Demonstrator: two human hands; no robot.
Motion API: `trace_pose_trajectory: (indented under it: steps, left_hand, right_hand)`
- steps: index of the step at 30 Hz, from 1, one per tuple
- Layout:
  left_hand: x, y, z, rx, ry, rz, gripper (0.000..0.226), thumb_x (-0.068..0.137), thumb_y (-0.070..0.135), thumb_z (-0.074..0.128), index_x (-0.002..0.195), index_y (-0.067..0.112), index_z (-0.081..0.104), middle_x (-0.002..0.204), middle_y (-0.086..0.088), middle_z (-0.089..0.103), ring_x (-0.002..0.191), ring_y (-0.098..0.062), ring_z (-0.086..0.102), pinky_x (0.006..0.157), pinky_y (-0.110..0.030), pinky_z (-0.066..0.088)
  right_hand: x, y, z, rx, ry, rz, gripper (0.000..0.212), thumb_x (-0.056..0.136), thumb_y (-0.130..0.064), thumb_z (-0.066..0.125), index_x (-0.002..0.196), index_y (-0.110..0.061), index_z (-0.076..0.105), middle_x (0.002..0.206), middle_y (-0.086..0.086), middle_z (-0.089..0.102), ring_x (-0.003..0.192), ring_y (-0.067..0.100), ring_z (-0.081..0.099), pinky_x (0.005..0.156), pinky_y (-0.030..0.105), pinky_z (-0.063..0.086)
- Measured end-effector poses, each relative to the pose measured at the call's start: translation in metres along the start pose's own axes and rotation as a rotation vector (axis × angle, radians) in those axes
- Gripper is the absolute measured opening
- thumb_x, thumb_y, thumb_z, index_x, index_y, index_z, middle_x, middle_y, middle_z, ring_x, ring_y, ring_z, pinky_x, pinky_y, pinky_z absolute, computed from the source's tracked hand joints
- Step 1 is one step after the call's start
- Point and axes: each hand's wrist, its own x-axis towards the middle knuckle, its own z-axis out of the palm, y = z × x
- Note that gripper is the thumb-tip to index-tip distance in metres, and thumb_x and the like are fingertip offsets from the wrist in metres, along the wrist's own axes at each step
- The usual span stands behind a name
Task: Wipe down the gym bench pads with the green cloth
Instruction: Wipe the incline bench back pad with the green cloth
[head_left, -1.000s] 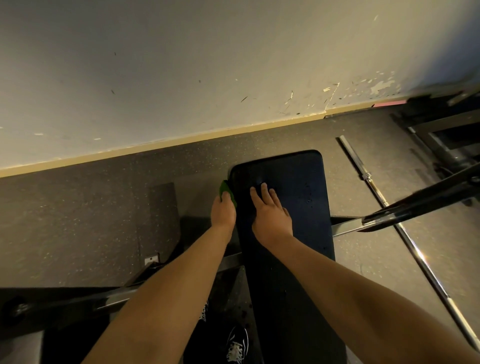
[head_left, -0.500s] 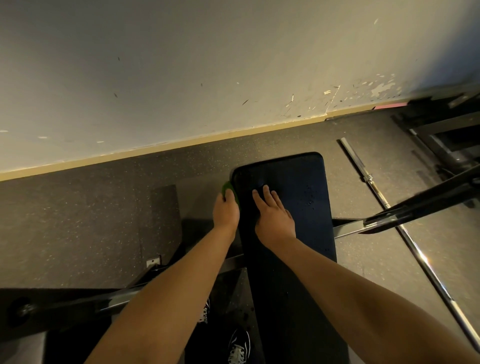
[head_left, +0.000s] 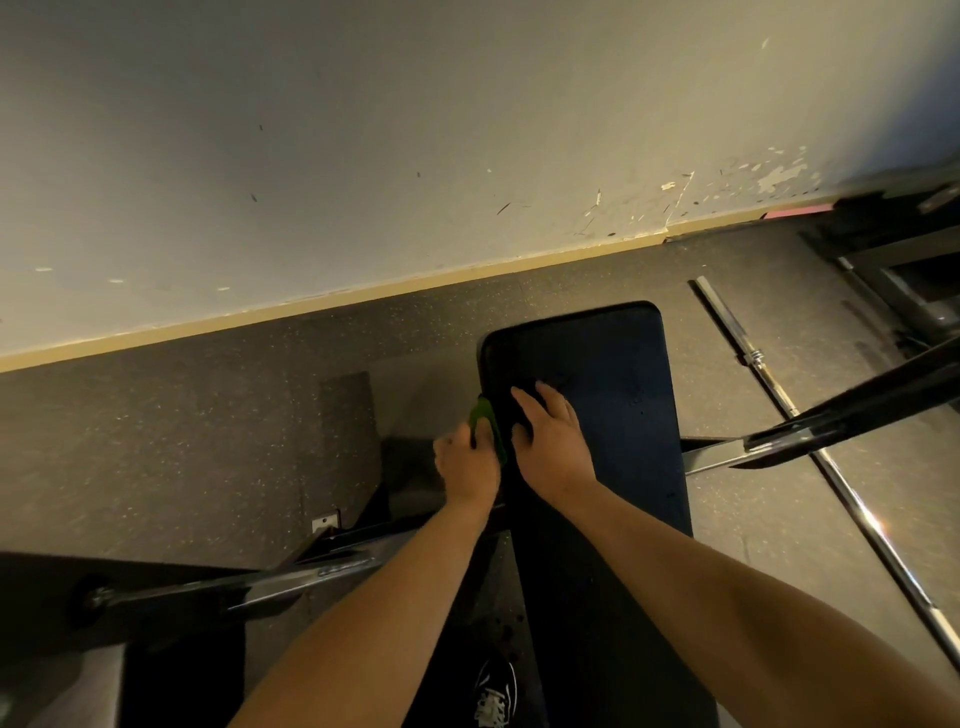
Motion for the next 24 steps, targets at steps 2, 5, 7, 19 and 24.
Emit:
trace_pose_trajectory:
  steps: [2,5,7,19,24]
  left_hand:
    - [-0.004,0.022,-0.007,-0.196,-0.07,0.03,0.018,0.107,0.035,0.042,0.12,0.036,0.055,0.122,0.007,0.054,0.106,-0.01,0.056,0.092,-0.031,0.046]
    - [-0.009,0.041,-0.017,-0.328,-0.116,0.082,0.026,0.107,0.025,0.043,0.131,0.032,0.048,0.118,0.012,0.057,0.107,-0.004,0.057,0.086,-0.025,0.047]
    - [-0.008,0.043,-0.024,-0.347,-0.095,0.122,0.027,0.105,0.023,0.046,0.131,0.027,0.047,0.118,0.005,0.059,0.105,-0.009,0.059,0.083,-0.026,0.047]
    - [0.017,0.06,-0.023,-0.028,-0.091,0.281,0.05,0.105,0.013,0.043,0.152,0.026,0.039,0.148,0.007,0.048,0.134,-0.011,0.047,0.11,-0.029,0.041]
    - [0.019,0.065,-0.003,0.205,-0.098,0.42,0.07,0.101,0.008,0.052,0.159,0.029,0.019,0.166,0.003,0.017,0.152,-0.012,0.015,0.12,-0.033,0.023]
  right_hand:
    - [-0.003,-0.011,0.001,0.211,0.019,-0.002,0.049,0.102,-0.027,0.051,0.149,-0.027,0.04,0.151,-0.001,0.032,0.133,0.011,0.039,0.104,0.014,0.035]
    - [0.001,-0.028,-0.004,0.451,-0.008,0.001,0.043,0.1,-0.024,0.055,0.142,-0.029,0.043,0.133,-0.004,0.04,0.107,-0.001,0.051,0.083,0.002,0.038]
    - [0.008,-0.032,-0.01,0.457,-0.017,-0.047,0.041,0.097,-0.014,0.059,0.132,-0.029,0.046,0.125,-0.001,0.042,0.102,0.004,0.053,0.079,0.005,0.043]
    - [0.052,-0.023,-0.004,-0.184,0.116,-0.241,0.059,0.091,-0.016,0.062,0.146,-0.029,0.044,0.146,0.011,0.033,0.126,0.033,0.037,0.098,0.043,0.048]
    - [0.06,-0.008,-0.018,-0.253,0.114,-0.252,0.066,0.091,-0.019,0.062,0.15,-0.031,0.034,0.14,0.009,0.033,0.12,0.029,0.038,0.084,0.038,0.055]
